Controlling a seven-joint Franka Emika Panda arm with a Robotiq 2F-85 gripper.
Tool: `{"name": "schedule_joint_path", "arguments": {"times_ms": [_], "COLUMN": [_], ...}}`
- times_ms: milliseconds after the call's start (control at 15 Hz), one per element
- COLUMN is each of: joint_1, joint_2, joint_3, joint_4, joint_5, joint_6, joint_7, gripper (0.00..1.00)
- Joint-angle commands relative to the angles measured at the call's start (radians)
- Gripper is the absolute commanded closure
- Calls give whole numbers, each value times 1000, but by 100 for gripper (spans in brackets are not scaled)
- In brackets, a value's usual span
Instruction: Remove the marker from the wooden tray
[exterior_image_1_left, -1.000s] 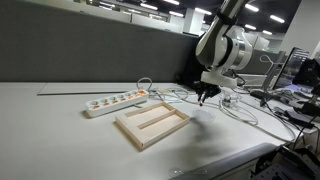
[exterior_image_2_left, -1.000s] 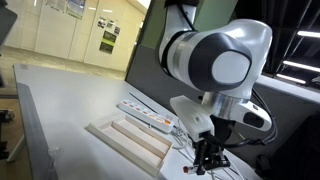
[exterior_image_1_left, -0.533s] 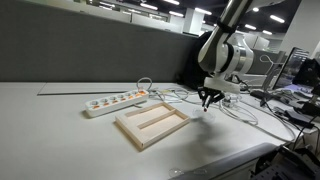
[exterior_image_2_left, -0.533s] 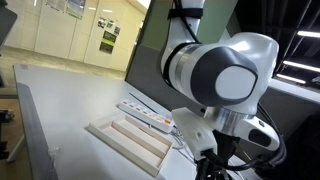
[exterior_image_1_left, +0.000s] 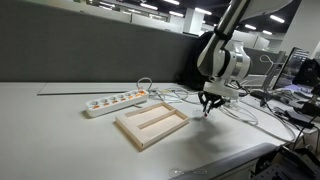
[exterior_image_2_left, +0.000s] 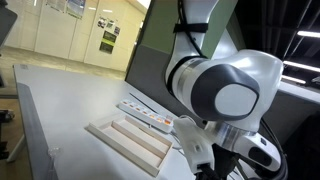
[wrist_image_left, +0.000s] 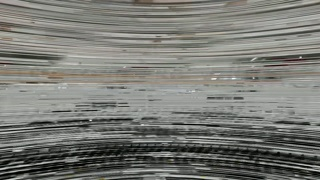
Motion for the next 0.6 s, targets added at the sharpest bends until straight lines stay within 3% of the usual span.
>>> {"name": "schedule_joint_path", "arguments": {"times_ms": [0, 533], "joint_1": [-47, -100], "joint_2": [30, 64], "joint_3": [41, 89], "joint_4": [49, 95], "joint_5": [38, 97], "joint_6": [-49, -96], "joint_7": [22, 10], "gripper": [93, 93]}}
